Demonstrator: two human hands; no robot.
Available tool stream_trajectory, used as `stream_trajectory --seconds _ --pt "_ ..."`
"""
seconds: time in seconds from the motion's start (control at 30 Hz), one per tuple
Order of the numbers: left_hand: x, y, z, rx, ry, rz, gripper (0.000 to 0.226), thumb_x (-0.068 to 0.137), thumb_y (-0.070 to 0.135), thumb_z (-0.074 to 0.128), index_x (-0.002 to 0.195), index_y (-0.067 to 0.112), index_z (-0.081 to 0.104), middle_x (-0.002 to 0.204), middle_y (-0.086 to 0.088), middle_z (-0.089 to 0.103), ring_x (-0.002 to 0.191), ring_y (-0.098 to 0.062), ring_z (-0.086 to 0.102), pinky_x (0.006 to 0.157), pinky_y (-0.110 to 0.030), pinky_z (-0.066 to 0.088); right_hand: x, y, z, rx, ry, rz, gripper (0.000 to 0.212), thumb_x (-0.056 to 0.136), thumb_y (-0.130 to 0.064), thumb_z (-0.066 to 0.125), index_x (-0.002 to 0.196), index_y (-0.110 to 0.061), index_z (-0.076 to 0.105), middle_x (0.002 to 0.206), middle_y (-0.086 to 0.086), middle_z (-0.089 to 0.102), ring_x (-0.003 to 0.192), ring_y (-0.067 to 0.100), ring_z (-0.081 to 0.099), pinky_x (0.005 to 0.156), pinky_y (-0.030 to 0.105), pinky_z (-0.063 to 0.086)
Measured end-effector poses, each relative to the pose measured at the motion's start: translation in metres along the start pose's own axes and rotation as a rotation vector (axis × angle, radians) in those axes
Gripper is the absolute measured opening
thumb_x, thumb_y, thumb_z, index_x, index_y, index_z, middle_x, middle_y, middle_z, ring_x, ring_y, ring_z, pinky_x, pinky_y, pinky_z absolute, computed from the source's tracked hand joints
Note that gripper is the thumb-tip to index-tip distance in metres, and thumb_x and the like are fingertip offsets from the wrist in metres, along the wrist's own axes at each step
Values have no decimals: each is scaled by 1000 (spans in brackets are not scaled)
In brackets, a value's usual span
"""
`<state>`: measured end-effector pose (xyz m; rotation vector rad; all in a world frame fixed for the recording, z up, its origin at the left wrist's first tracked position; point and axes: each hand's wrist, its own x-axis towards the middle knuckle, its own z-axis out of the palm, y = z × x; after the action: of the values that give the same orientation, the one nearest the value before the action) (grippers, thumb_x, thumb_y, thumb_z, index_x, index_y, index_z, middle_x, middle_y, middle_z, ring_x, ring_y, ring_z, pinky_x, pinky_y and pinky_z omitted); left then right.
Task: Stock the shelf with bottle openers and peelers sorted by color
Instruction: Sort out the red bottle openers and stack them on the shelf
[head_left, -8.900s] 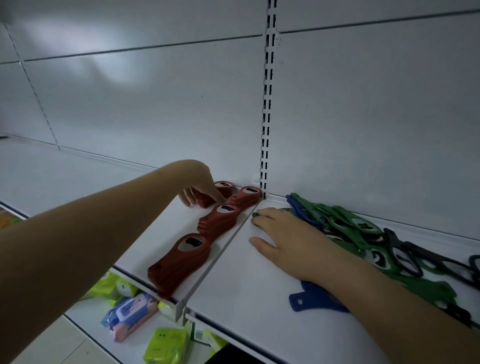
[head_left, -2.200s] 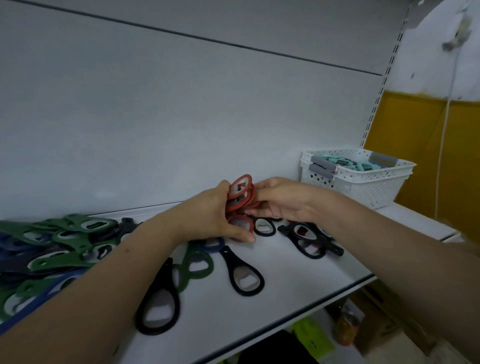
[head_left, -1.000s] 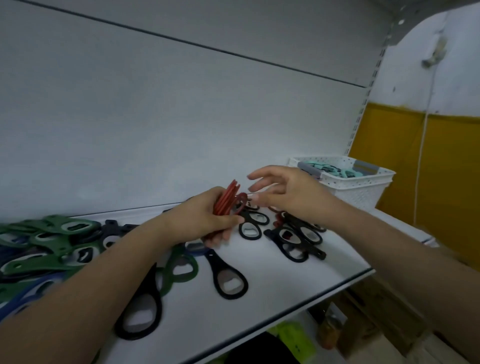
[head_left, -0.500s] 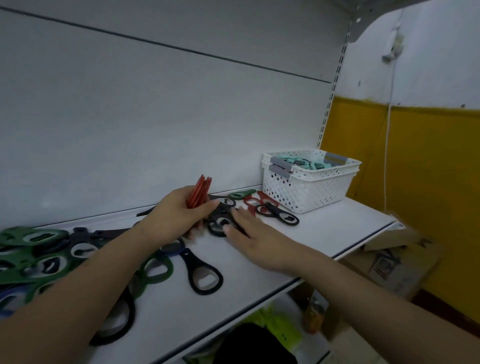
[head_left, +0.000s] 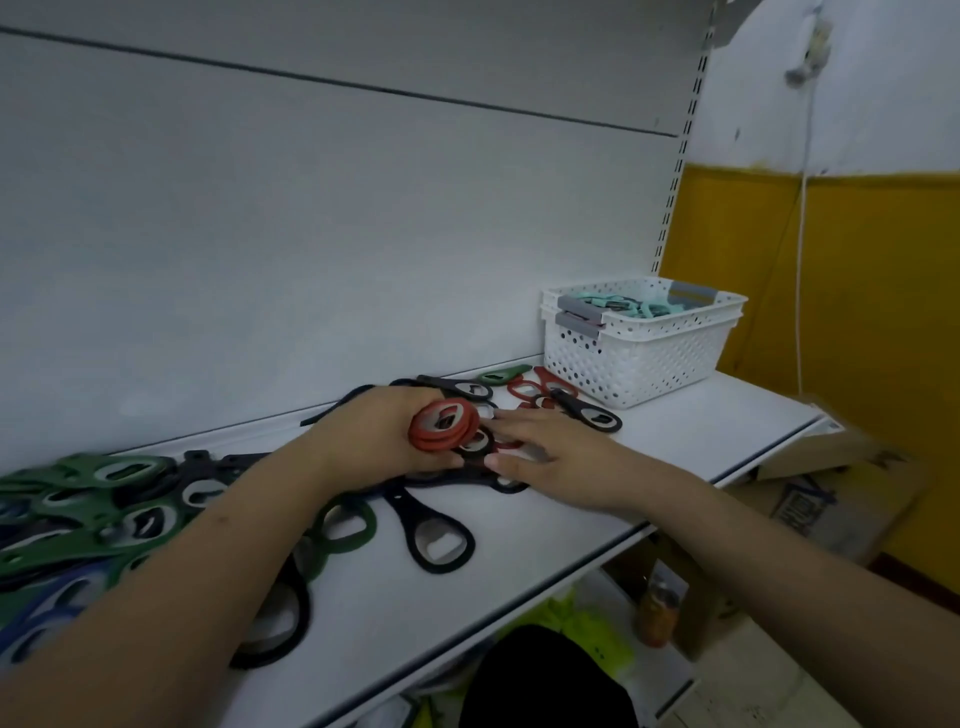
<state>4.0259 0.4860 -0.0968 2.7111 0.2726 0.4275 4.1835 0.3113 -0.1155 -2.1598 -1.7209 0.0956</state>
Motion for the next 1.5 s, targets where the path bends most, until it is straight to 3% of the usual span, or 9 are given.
stream_trajectory --seconds 0.2,0.4,0.6,0.73,0.87,1.0,1.17,1.27,1.5 --pt "-9 -6 -11 -179 98 -23 28 83 17 77 89 40 62 81 23 68 76 5 64 70 -8 45 17 0 -2 72 15 144 49 90 -63 55 118 -24 67 115 0 68 106 15 61 97 36 48" --pt "-10 -11 -12 -170 93 -62 23 81 5 72 78 25 60 76 2 68 68 -12 62 68 -25 49 18 0 3 88 17 186 67 78 -73 60 130 -31 61 132 -14 59 116 3 53 91 20 39" --pt "-9 -13 -11 -276 116 -138 13 79 1 70 78 13 63 74 -2 68 67 -9 62 72 -28 49 35 1 -4 239 77 346 45 79 -40 81 117 -20 68 109 -9 69 104 7 63 85 18 43" --pt "-8 -11 -10 -321 147 -170 7 82 4 70 82 9 64 78 -8 69 69 -13 63 72 -29 50 47 6 -14 241 40 356 35 83 -16 77 117 -20 69 118 -5 67 108 11 62 94 23 49" --pt "-7 -11 -9 -337 174 -170 5 84 7 69 83 8 64 81 -12 69 68 -15 63 71 -32 52 37 10 -33 -14 -33 78 47 94 -13 61 138 -29 56 146 -8 48 134 10 43 101 14 25" --pt "-4 -8 -7 -384 187 -157 9 84 9 70 85 5 62 89 -20 69 79 -34 65 79 -46 54 34 29 -50 -127 -376 16 61 92 -44 65 146 -49 39 157 -19 30 144 3 26 110 16 15" --pt "-2 -2 -3 -430 211 -174 14 83 6 71 87 -1 59 83 -23 65 68 -20 57 72 -45 52 45 42 -43 -251 -246 -137 58 88 -47 68 143 -37 50 133 -8 61 108 4 53 88 9 36" --pt "-1 2 -4 -494 215 -199 15 83 6 72 89 -1 60 88 -27 65 67 -19 58 66 -35 49 46 37 -42 -451 -198 -297 51 97 -50 52 143 -29 51 116 2 68 98 15 59 86 27 48" --pt "-1 4 -5 -616 240 -247 15 82 5 73 85 9 59 70 -10 58 61 -15 56 51 -22 44 56 15 -34 -996 -227 -534 40 105 -34 32 124 -6 54 67 0 50 66 25 53 62 36 46"
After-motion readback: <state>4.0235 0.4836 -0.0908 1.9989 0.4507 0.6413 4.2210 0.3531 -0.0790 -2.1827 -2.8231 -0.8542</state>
